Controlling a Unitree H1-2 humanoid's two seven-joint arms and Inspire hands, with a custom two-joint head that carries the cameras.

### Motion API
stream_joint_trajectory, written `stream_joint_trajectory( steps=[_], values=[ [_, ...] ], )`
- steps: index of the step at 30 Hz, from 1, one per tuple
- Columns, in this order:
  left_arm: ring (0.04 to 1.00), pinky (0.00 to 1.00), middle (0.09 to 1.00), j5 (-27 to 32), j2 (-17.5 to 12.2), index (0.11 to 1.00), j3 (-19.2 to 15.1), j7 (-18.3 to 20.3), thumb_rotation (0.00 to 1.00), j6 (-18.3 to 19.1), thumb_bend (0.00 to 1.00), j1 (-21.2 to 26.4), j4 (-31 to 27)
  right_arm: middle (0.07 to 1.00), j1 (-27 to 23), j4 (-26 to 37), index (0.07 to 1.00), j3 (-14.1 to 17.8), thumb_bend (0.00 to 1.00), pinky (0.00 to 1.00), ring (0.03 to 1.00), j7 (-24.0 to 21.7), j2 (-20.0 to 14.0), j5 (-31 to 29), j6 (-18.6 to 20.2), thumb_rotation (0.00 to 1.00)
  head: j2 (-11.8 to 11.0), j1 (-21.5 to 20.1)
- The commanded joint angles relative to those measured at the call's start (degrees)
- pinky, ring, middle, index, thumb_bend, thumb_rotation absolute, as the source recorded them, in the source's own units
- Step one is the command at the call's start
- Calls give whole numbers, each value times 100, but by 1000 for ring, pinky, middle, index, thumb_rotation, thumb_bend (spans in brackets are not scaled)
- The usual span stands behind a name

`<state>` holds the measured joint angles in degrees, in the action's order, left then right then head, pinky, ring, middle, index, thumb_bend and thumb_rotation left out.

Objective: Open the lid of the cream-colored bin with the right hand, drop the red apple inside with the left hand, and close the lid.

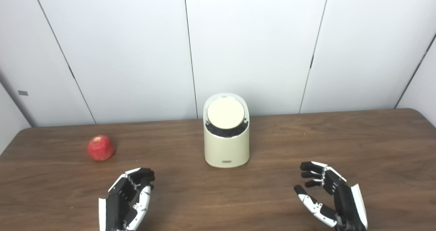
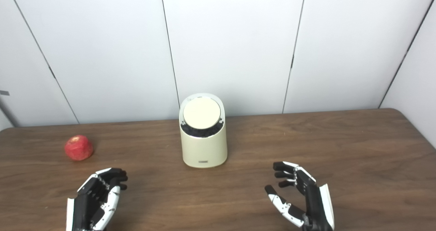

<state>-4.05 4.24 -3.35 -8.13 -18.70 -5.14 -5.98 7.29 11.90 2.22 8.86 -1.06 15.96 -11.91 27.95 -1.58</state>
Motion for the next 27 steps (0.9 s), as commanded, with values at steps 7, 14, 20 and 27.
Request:
stream_joint_trajectory(
  steps=[7,14,20,27],
  values=[
    [603,529,610,-57,-29,593,-5,-14,209,-77,235,26,137,713,-192,798,704,32,252,605,696,-105,-5,-107,319,100,1,-100],
    [605,531,609,-10,-56,590,-25,-8,185,-111,226,115,267,894,-1310,2208,911,-86,360,737,851,-1218,-664,349,2391,616,-45,-122],
    [599,533,604,86,-94,592,-39,33,160,-135,232,144,328,993,-2580,2527,994,-396,572,850,966,-1796,-819,1116,3775,832,-52,-159],
    [604,539,609,109,-79,592,-33,23,156,-173,236,200,438,1000,-3634,2007,1000,-367,632,886,1000,-2313,-396,1929,3882,790,-85,-153]
  ],
)
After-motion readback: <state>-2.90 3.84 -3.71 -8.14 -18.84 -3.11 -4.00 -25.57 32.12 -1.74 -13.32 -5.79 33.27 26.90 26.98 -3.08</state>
